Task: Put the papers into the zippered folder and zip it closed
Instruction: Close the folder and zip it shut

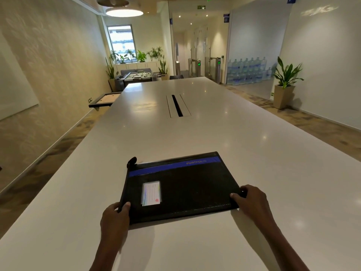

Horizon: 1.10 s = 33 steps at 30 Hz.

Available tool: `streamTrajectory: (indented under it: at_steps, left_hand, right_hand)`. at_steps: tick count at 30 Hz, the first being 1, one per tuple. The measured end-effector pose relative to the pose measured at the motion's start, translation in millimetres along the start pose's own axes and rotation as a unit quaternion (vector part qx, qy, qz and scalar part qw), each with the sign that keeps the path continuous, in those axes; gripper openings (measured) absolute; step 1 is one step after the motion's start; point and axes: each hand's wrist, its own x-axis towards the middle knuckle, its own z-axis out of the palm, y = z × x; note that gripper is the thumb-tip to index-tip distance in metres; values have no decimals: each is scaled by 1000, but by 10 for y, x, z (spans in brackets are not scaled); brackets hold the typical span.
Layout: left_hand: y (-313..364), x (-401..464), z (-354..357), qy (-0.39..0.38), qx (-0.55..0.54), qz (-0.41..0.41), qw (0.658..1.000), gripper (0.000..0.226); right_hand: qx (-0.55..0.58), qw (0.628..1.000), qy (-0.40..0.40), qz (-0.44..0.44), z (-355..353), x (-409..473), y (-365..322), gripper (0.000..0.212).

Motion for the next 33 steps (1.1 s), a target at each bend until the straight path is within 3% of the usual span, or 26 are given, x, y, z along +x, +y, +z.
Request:
streamTrajectory:
  at_steps: [3,6,9,11,13,15,18,25,33]
  left_hand:
    - [-10,72,-2,-21,-61,-38,997,34]
    - [4,137,-8,-33,-118,-77,989,28]
    - [36,176,-18,-27,-156,-83,984,17]
    - [56,190,-12,-34,-175,-94,979,16]
    - [69,190,-6,-38,-187,-103,976,16]
    - [60,194,0,-35,-199,-104,974,17]
    - [54,172,-2,-40,-205,-106,972,14]
    - [51,140,-4,-58,-216,-120,967,17]
    - [106,169,-97,-111,-202,-162,960,19]
  right_hand:
    - [90,995,-12,29,-15,1,31,36]
    - [233,968,1,98,-29,-15,17,55]
    - [381,905,45,187,56,-62,-85,63]
    - [473,854,47,213,166,-125,-210,54]
    - [560,799,33,217,288,-220,-369,43]
    - [631,741,12,229,415,-329,-532,50]
    - [666,694,-37,270,596,-502,-736,47]
    - [650,679,-139,311,860,-804,-1065,42]
    - [625,696,-136,327,997,-821,-1200,51]
